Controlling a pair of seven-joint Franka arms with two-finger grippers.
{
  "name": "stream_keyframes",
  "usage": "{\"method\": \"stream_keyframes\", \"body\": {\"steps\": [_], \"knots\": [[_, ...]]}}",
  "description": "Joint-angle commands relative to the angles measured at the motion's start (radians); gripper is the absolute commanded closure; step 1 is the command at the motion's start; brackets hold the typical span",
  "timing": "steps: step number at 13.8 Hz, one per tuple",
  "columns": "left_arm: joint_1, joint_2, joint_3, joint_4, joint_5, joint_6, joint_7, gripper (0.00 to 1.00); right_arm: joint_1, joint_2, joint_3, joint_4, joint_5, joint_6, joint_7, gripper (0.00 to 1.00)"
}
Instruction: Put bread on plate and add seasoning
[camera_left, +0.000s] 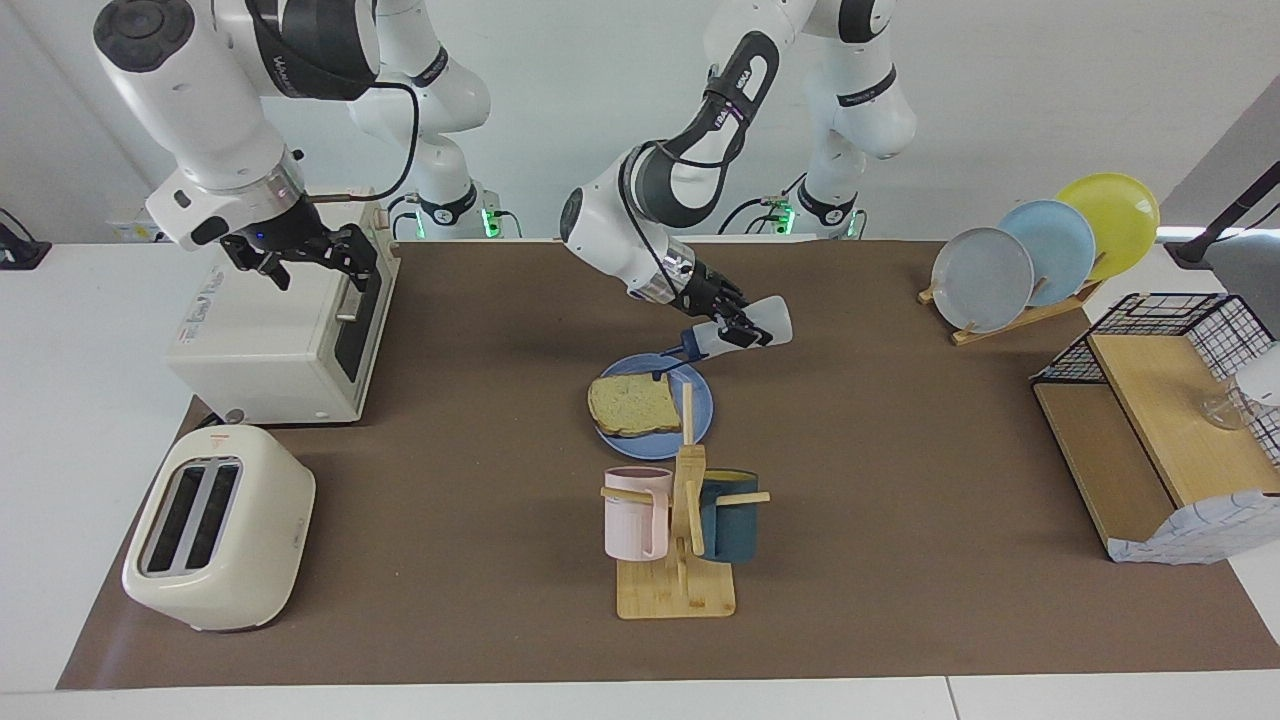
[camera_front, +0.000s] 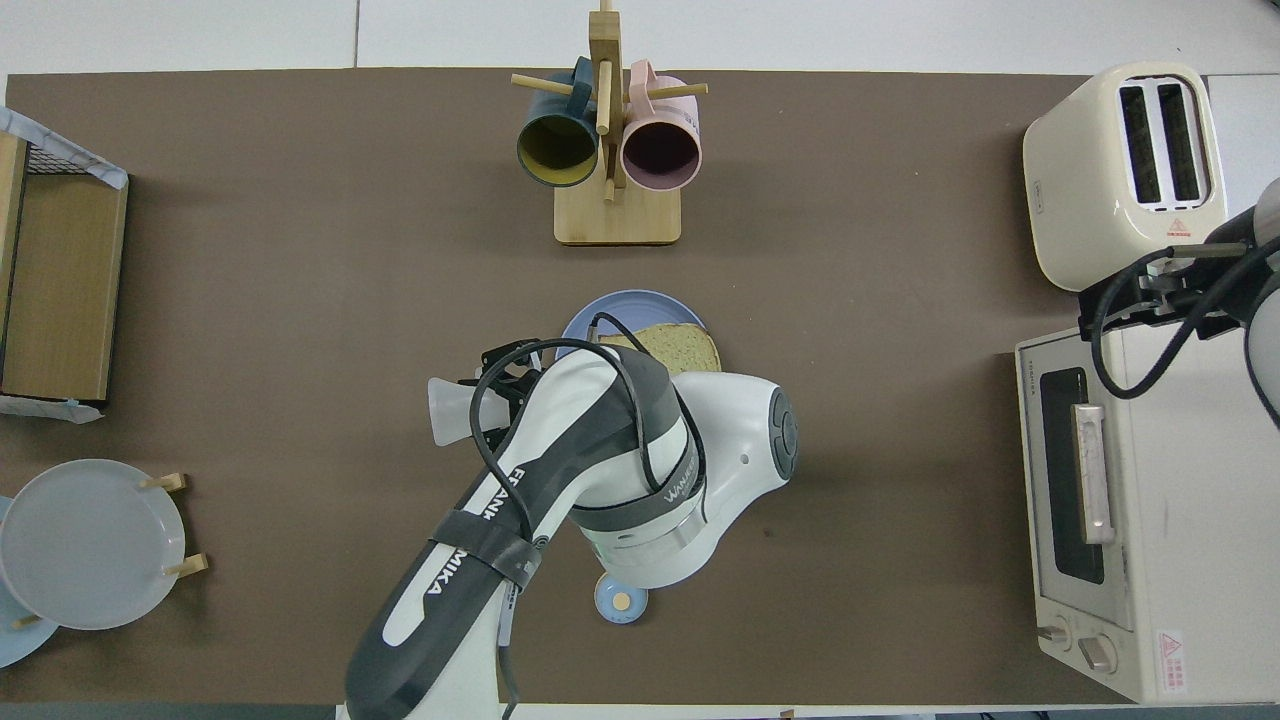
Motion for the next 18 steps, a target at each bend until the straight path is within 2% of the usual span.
{"method": "stream_keyframes", "body": {"steps": [1,3,5,6,7,8,9,14,18], "knots": [[-0.016,0.019,0.012,0.034,0.048,-0.049,-0.002,1.0,-0.005,-0.058,-0.006,-0.054,0.017,-0.004,-0.036,0.0],[-0.016,0.026,0.012,0.034,0.091,-0.058,-0.002,1.0,-0.005,-0.092,-0.006,-0.096,0.014,0.019,-0.045,0.0],[-0.017,0.026,0.011,0.027,0.134,-0.078,-0.002,1.0,-0.008,-0.083,-0.01,-0.091,0.016,0.083,-0.059,0.0],[-0.034,0.049,0.012,0.031,0.153,-0.105,-0.002,1.0,-0.008,-0.078,-0.016,-0.091,0.016,0.091,-0.057,0.0],[-0.046,0.162,0.017,0.059,0.166,-0.146,-0.002,1.0,-0.008,-0.071,-0.021,-0.088,0.016,0.1,-0.056,0.0],[-0.054,0.221,0.023,0.142,0.164,-0.165,-0.002,1.0,-0.012,-0.054,-0.024,-0.069,0.011,0.088,-0.057,0.0],[-0.042,0.227,0.023,0.18,0.168,-0.187,-0.002,1.0,-0.017,-0.054,-0.029,-0.071,0.012,0.082,-0.057,0.0],[-0.047,0.23,0.022,0.171,0.283,-0.196,-0.002,1.0,-0.026,-0.054,-0.033,-0.085,0.016,0.079,-0.053,0.0],[-0.115,0.227,0.02,0.171,0.251,-0.222,-0.002,1.0,-0.026,-0.054,-0.033,-0.088,0.016,0.079,-0.05,0.0]]}}
